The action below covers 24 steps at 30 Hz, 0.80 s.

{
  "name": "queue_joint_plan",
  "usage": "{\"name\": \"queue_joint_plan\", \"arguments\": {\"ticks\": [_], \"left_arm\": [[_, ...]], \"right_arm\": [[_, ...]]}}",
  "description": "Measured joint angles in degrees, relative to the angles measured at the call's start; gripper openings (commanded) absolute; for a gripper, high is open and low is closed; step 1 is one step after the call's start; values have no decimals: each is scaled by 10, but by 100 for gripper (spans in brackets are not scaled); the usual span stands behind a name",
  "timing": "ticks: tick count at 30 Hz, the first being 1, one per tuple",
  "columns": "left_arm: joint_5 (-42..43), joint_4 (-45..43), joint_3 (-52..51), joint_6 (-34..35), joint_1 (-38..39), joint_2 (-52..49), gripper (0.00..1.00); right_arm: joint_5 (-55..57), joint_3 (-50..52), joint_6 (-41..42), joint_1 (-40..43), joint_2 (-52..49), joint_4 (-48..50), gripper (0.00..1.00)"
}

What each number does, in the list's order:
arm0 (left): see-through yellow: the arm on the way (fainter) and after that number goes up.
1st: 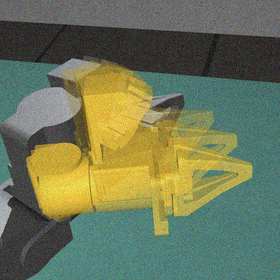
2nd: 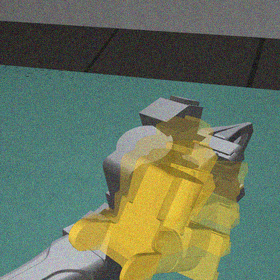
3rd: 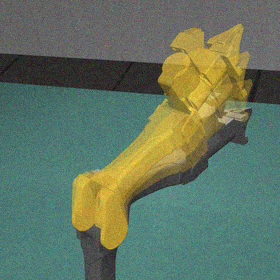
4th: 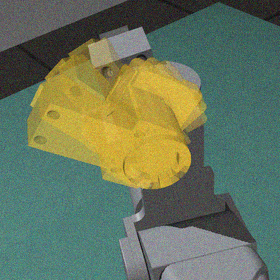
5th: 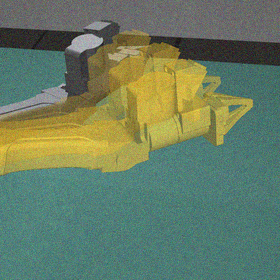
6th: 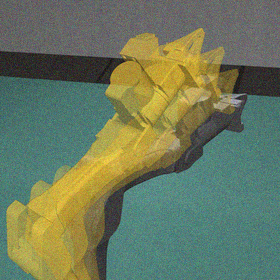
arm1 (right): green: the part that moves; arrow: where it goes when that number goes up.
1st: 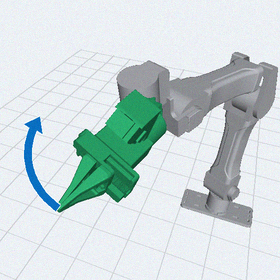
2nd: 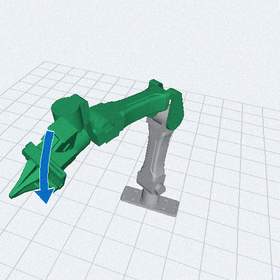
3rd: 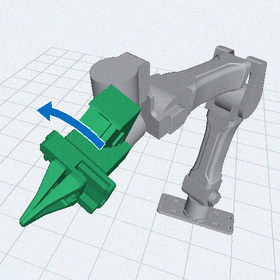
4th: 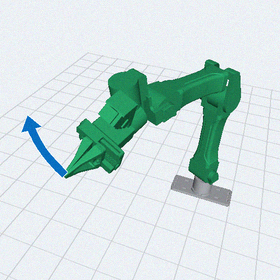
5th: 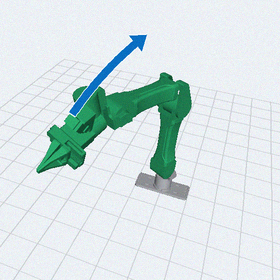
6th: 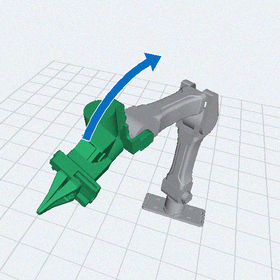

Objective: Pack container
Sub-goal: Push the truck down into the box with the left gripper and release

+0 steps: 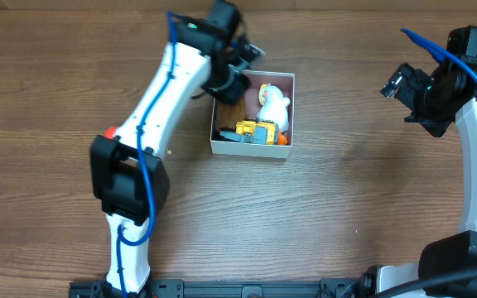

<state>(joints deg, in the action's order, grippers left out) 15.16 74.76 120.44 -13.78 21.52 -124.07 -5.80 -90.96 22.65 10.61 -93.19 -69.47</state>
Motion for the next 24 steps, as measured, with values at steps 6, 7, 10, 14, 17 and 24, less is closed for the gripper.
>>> {"name": "queue_joint_plan", "arguments": {"ticks": [6, 7, 10, 14, 17, 24], "left_arm": [[24, 10, -1, -16, 15, 0, 10], [24, 2, -1, -21, 40, 0, 12], [19, -19, -1, -31, 95, 0, 14], [17, -44, -1, -31, 127, 0, 11], [13, -60, -1, -29, 123, -6, 10], [-4, -67, -1, -26, 120, -96, 4]], "right_arm": [[0, 0, 0, 0, 0, 0, 100], [0, 0, 0, 0, 0, 0, 100], [0, 0, 0, 0, 0, 0, 100], [0, 0, 0, 0, 0, -1, 100], [0, 0, 0, 0, 0, -1, 100], [0, 0, 0, 0, 0, -1, 100]]}}
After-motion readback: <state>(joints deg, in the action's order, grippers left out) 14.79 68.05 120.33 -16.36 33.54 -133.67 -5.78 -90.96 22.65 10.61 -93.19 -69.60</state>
